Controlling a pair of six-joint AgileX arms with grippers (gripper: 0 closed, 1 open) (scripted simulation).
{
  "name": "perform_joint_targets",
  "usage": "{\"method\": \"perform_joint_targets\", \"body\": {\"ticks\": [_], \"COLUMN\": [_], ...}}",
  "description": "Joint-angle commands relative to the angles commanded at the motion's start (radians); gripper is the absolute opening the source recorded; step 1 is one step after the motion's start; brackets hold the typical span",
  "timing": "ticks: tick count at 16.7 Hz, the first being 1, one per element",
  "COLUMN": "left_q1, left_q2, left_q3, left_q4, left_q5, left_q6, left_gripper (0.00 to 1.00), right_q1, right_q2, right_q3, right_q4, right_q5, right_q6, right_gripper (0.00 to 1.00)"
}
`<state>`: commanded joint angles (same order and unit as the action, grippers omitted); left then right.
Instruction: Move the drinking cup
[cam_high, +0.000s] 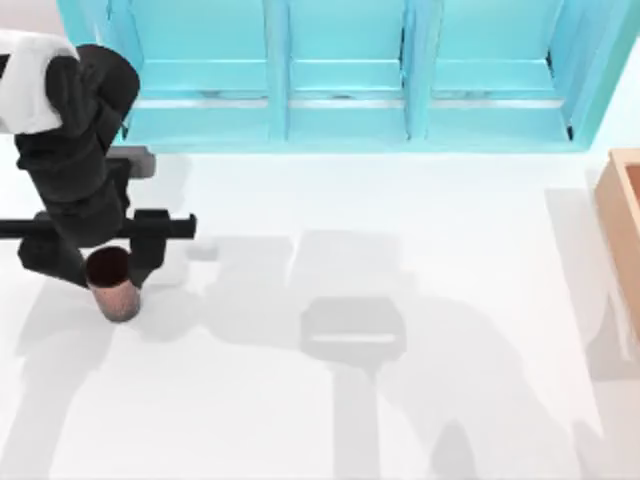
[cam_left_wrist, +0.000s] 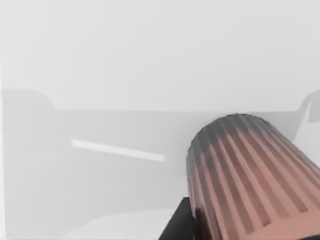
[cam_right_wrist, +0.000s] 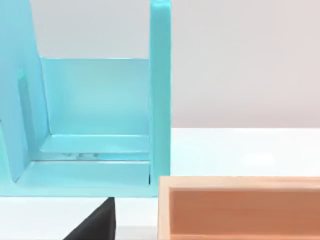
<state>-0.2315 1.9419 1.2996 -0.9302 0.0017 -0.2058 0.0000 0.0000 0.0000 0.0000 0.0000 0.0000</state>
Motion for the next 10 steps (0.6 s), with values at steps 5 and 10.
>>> {"method": "perform_joint_targets", "body": {"ticks": [5, 10], "left_q1": [0.000, 0.063], "left_q2": [0.000, 0.032], "left_q3": [0.000, 0.061], "left_q4": [0.000, -0.043], "left_q5": [0.000, 0.004], "left_q6": [0.000, 0.064], "left_gripper": [0.00, 0.00], "right_q1": [0.000, 0.000], "right_q2": [0.000, 0.000], "right_q3": [0.000, 0.000], "right_q4": [0.000, 0.000], "right_q5": [0.000, 0.000], "right_q6": [0.000, 0.000], "right_gripper": [1.00, 1.00]}}
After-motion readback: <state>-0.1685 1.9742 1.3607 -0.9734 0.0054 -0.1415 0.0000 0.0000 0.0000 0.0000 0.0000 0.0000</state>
